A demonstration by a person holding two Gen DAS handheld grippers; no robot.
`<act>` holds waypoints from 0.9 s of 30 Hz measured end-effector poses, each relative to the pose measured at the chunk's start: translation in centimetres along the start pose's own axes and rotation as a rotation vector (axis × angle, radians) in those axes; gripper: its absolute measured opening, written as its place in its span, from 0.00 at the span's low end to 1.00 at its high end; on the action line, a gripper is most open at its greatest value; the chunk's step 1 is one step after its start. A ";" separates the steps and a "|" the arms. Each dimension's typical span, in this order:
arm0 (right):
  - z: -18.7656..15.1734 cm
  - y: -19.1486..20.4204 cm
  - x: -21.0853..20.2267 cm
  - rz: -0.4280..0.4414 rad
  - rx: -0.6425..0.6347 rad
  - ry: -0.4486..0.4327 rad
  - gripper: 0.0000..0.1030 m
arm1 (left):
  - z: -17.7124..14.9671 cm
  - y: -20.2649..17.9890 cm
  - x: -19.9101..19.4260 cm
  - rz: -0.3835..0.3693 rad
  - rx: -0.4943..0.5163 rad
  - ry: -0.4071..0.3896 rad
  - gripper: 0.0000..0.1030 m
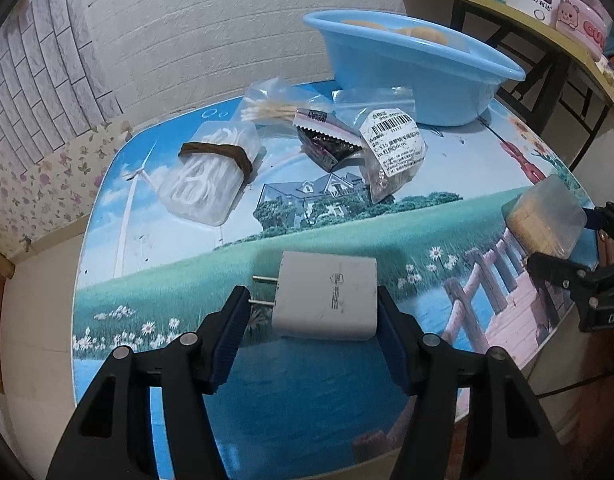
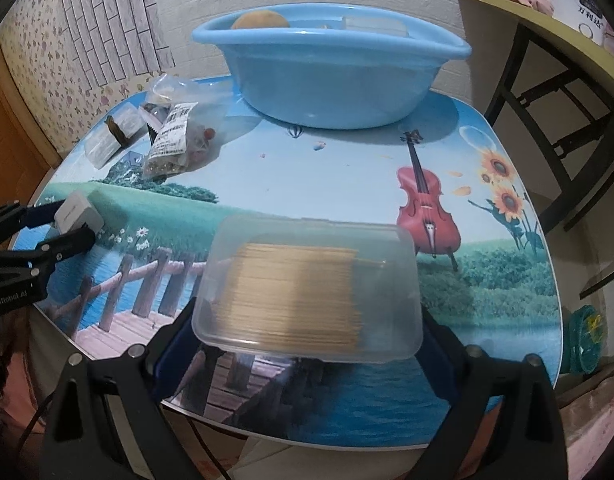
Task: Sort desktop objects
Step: 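Lift the white charger and toothpick box and carry both over the basin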
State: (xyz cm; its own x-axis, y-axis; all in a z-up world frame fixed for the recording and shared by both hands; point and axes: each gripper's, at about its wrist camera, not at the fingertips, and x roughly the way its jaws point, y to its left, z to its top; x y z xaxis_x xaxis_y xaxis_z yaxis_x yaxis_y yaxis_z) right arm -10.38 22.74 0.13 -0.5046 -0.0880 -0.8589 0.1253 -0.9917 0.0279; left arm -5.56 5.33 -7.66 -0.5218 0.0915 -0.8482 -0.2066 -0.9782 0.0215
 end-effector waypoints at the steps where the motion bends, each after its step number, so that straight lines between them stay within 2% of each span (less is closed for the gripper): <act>1: 0.0 0.1 0.1 0.003 -0.001 -0.003 0.98 | 0.1 0.2 0.1 -0.008 -0.009 -0.006 0.61; 8: -0.1 0.1 0.2 -0.006 0.005 -0.027 1.00 | -0.2 0.7 0.6 -0.013 -0.044 -0.051 0.79; 10: -0.2 0.1 0.2 -0.014 0.004 -0.031 1.00 | -0.4 0.9 0.8 -0.011 -0.052 -0.052 0.91; 12: -0.2 0.1 0.2 -0.015 0.007 -0.041 1.00 | -0.5 1.0 0.9 -0.008 -0.059 -0.053 0.96; 17: -0.5 -0.3 0.2 -0.022 0.016 -0.092 1.00 | -0.8 0.9 0.9 -0.007 -0.056 -0.062 0.99; 27: -0.5 -0.6 0.3 -0.032 0.025 -0.107 1.00 | -0.9 0.8 1.0 0.000 -0.068 -0.083 1.00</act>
State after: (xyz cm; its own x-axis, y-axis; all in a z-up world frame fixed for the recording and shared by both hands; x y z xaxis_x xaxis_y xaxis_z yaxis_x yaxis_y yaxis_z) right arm -10.18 23.36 -0.42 -0.5966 -0.0647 -0.7999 0.0875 -0.9960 0.0153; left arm -5.47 4.47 -8.95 -0.5890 0.1039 -0.8014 -0.1515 -0.9883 -0.0168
